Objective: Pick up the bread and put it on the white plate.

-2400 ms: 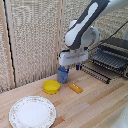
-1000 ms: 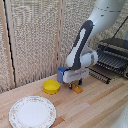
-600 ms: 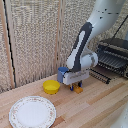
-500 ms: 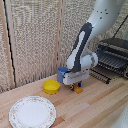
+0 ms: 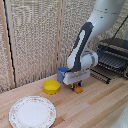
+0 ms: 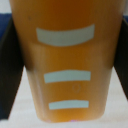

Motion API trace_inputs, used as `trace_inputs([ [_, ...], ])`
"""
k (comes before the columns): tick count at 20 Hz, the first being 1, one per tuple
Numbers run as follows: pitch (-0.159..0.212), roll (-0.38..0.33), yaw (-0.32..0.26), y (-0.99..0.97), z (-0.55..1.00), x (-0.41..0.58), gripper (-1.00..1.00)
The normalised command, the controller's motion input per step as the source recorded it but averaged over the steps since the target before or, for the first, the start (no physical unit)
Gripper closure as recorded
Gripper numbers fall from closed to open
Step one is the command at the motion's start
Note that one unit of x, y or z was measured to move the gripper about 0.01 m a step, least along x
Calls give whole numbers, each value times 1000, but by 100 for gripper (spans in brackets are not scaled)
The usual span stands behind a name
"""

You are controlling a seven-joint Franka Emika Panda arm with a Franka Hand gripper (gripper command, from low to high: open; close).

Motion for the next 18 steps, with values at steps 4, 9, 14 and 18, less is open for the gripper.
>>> trace_inputs([
  [4, 0, 64, 0, -31, 1000, -29, 100],
  [9, 0, 48, -3, 65, 970, 34, 100],
  [14, 1, 23, -23, 444, 807, 7, 100],
  [18, 0, 1, -33, 780, 610, 0, 100],
])
